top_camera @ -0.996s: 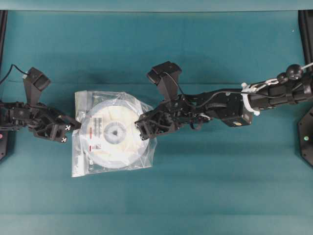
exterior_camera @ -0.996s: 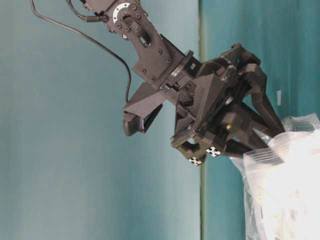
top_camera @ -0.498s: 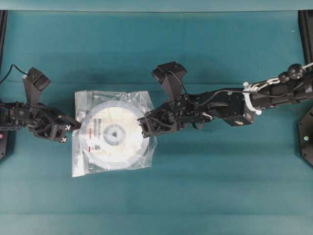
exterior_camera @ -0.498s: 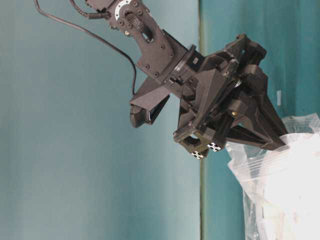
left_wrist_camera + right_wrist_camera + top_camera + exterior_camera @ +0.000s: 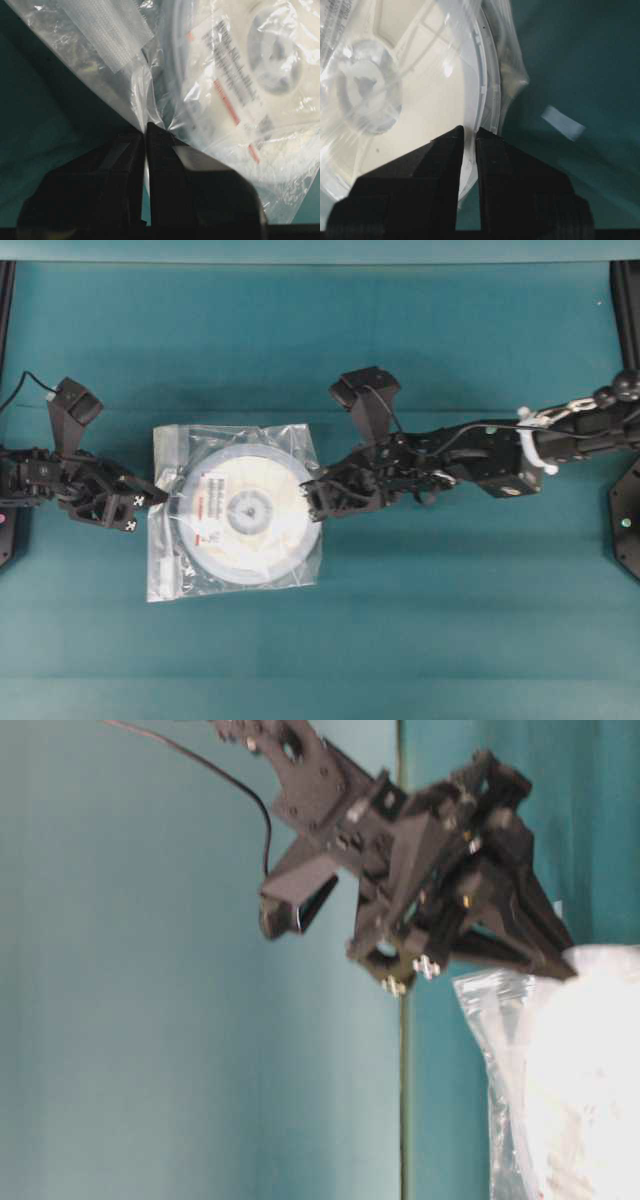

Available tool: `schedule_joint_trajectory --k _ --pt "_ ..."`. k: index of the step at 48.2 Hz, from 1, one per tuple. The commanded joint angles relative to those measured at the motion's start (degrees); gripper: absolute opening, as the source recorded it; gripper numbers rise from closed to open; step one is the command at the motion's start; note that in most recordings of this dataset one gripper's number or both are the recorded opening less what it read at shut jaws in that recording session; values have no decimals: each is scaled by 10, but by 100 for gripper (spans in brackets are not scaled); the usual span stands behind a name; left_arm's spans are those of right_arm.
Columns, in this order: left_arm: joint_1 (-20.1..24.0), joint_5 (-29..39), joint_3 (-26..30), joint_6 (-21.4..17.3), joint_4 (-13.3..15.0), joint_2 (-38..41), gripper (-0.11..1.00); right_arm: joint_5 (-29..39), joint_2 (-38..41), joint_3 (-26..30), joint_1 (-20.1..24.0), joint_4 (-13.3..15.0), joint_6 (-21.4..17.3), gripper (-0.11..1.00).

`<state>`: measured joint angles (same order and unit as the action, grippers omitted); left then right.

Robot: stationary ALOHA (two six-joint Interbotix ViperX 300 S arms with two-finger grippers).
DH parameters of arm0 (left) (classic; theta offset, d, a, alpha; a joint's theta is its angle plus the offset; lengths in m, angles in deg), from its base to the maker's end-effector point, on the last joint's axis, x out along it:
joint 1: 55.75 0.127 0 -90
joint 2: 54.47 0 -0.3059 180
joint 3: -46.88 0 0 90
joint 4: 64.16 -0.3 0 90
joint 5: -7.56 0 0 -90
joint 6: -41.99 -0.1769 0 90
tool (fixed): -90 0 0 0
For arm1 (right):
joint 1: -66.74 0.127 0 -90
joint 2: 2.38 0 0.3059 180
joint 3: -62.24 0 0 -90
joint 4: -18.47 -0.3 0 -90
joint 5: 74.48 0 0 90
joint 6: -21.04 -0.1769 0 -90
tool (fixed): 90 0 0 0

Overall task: Take out the reel from the clear zip bag.
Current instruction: 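Grip the reel rim through the bag opening with the right gripper, then pull the reel rightward out of the bag while left gripper holds bag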

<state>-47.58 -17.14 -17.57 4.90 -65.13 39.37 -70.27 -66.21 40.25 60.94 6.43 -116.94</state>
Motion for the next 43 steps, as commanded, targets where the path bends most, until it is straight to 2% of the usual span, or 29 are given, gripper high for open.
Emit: schedule_joint_trajectory --k 1,27,43 --pt "-2 3 -1 -1 -2 4 3 -2 -17 -14 -8 1 -4 9" --pt "-2 3 0 -1 -1 4 3 4 -91 -114 -22 0 -5 9" --pt "-2 2 1 -1 -2 4 3 4 -127 -163 -22 0 -19 9"
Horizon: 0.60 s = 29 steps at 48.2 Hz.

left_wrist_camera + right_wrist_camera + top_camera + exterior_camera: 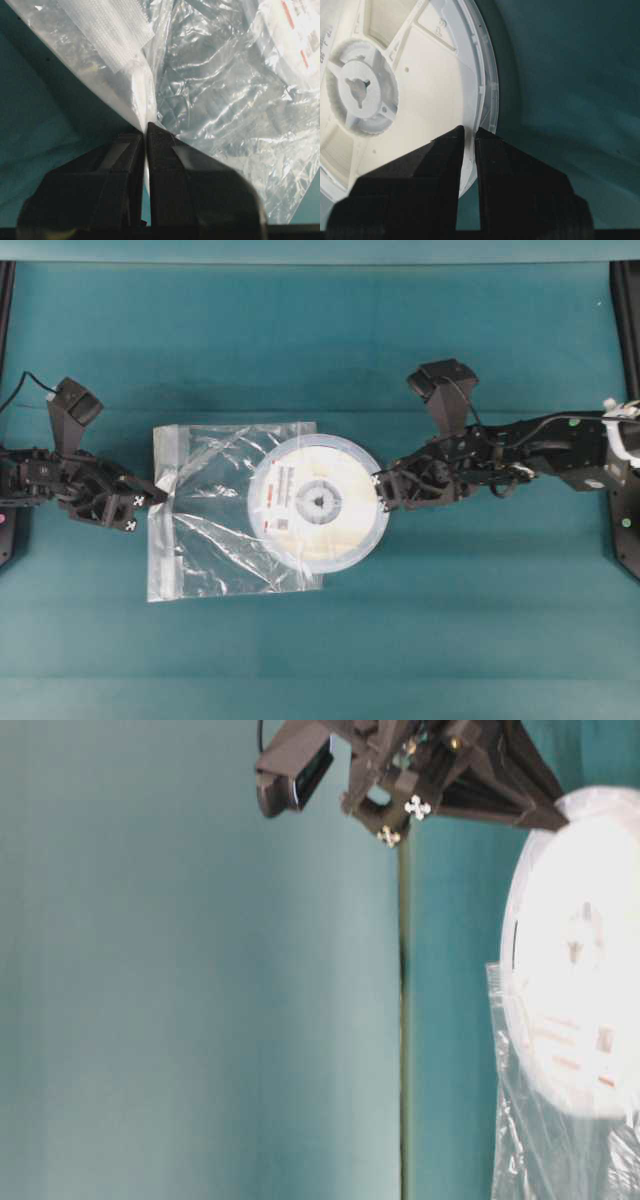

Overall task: Take out the reel from the clear zip bag.
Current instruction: 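Pull the reel rightward out of the bag while left gripper holds bag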

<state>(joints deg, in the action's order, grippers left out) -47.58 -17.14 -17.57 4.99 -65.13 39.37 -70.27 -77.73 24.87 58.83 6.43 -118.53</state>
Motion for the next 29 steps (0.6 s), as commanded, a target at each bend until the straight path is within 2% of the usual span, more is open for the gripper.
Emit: schedule_joint_trajectory --k 1,29 --pt "-1 2 1 -2 -2 4 3 4 -13 -11 -1 0 -4 9" --pt "-2 3 4 -3 -2 4 3 8 -104 -95 -25 0 -5 9"
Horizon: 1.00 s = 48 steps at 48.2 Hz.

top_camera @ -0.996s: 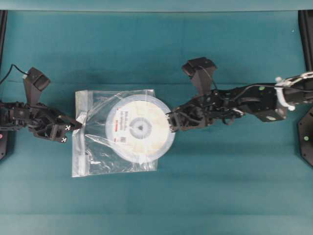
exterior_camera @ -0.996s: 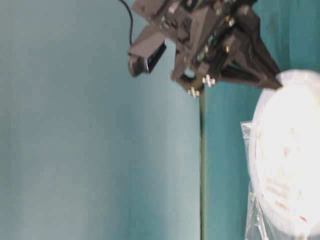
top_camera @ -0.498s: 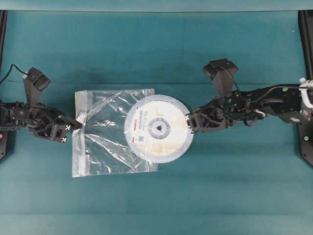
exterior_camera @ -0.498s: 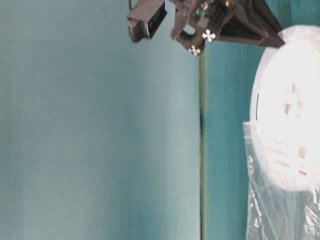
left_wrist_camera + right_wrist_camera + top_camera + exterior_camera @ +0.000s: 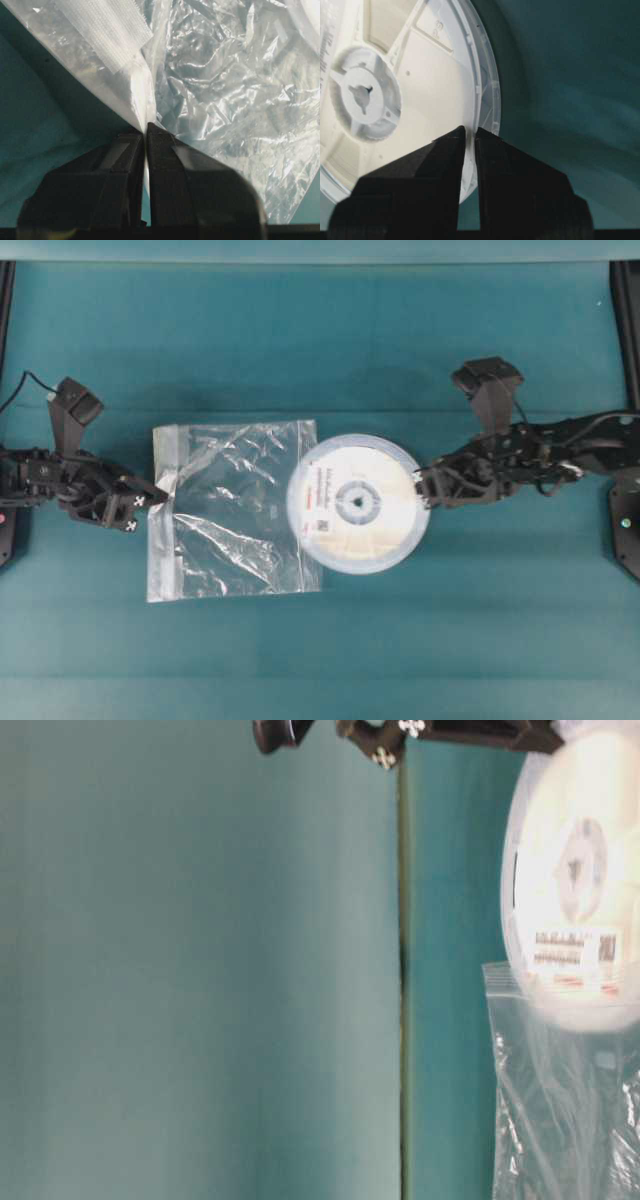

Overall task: Take out the reel from the clear zip bag.
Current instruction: 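Pull the reel rightward out of the bag while left gripper holds bag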

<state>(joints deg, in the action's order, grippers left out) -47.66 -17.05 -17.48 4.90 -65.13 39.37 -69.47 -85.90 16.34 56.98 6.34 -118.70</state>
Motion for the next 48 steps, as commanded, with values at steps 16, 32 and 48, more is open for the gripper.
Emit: schedule_joint_trajectory --k 16,32,48 --pt "0 1 4 -2 -2 4 3 29 -82 -57 -18 1 -4 3" --pt "-1 2 6 -2 -2 5 3 37 -93 -63 -18 1 -4 3" --pt "-1 1 7 -3 -2 6 3 40 -91 -62 -19 1 -4 3"
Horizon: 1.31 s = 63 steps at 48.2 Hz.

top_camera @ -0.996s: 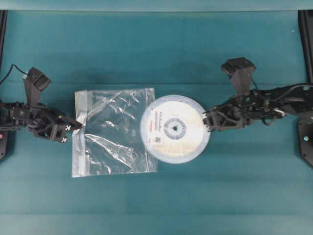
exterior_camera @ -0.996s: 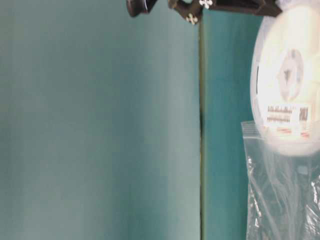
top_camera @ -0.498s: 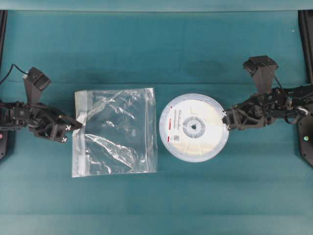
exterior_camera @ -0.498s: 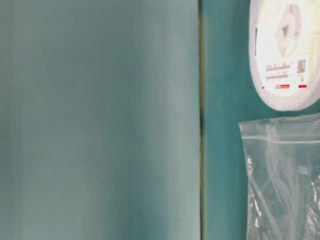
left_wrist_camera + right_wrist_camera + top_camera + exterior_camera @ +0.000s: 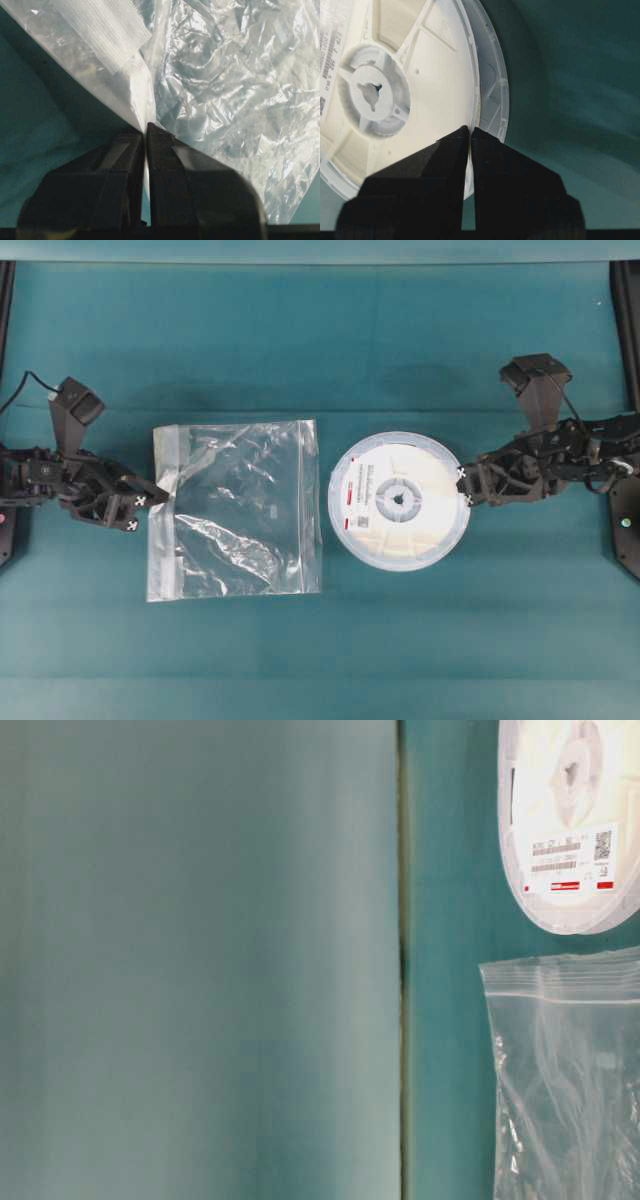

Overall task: Take out the reel from the clear zip bag.
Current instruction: 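Pull the reel rightward out of the bag while left gripper holds bag, then set the reel down right of the bag and open both grippers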

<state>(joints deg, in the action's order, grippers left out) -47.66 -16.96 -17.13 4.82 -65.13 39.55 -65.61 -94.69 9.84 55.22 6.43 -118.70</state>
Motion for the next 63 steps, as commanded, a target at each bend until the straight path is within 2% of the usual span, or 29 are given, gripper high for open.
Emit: schedule_joint_trajectory --k 1,20,24,29,38,42,55,59,63 --pt "-1 1 4 -2 -2 5 3 1 -3 4 -1 0 -4 3" --pt "-1 1 11 -9 -2 7 3 0 -1 7 -1 0 -5 3" --pt "-1 1 13 -10 -2 8 3 -1 -1 7 -1 0 -6 8" --pt "-1 1 16 -11 -2 9 3 -2 -1 9 -1 0 -12 27" --pt "-1 2 15 -11 -2 10 3 1 -3 17 3 3 -11 81" --pt "0 4 15 -10 -2 10 3 1 -7 22 4 7 -9 94" --pt "-1 18 18 -11 -2 10 7 2 -38 27 3 13 -9 92" --pt "-1 18 19 -11 -2 10 14 4 -49 27 3 14 -9 92" --pt "0 18 20 -11 -2 10 26 11 -58 27 3 17 -8 92"
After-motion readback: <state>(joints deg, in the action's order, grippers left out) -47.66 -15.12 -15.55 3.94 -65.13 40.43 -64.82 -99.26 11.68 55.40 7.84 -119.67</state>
